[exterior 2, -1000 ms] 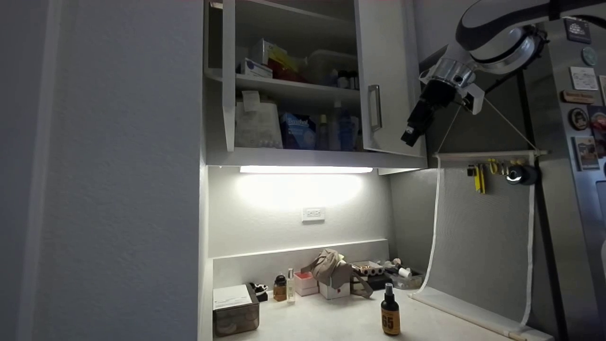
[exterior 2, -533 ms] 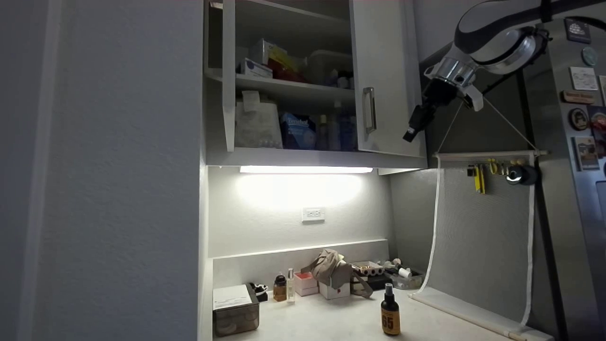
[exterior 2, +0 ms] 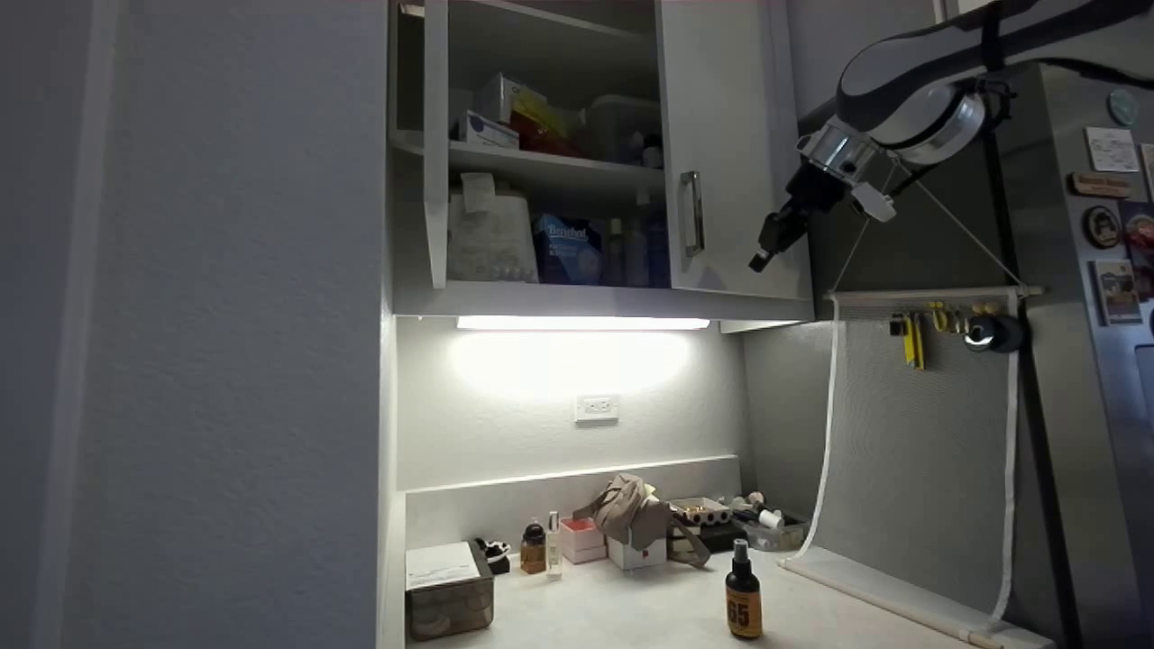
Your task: Close the right cupboard door and take the transparent flag off the hanger
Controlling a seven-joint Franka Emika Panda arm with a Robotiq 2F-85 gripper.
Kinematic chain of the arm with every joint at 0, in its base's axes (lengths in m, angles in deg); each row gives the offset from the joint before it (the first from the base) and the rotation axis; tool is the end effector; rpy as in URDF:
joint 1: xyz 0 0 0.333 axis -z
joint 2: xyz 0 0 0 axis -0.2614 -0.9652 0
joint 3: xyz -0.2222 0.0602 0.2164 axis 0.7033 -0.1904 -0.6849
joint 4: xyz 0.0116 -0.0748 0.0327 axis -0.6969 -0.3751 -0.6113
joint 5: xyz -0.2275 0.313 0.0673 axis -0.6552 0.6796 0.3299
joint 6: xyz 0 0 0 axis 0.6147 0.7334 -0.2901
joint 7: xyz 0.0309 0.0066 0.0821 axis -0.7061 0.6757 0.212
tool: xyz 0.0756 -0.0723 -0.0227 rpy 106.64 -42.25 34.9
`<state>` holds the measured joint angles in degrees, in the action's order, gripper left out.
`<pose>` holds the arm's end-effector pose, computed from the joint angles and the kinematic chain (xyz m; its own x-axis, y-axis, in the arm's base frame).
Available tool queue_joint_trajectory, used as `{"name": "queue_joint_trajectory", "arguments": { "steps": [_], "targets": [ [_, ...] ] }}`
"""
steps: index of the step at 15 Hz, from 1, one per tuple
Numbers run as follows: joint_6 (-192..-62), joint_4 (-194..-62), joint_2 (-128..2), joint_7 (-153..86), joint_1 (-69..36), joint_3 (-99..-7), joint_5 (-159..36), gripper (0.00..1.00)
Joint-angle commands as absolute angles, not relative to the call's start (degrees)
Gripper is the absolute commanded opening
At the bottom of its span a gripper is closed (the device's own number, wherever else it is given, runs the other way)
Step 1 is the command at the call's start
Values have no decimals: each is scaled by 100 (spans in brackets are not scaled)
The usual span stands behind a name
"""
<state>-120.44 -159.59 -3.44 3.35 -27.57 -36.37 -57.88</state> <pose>0.3558 -0.1166 0.7284 0.6140 0.3438 0.7105 0.3352 -0.9285 0.1596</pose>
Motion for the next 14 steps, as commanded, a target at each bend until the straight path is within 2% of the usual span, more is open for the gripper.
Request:
{"name": "queue_joint_trajectory", "arguments": {
  "steps": [1, 9, 14],
  "targets": [
    [-12673, -15965, -588, 482, -2623, -3802, -5721, 0],
    [-15166, -16279, -1093, 402, -2696, -3811, -5792, 0],
    [-16286, -16344, -1584, 325, -2741, -3720, -5862, 0]
  ]
}}
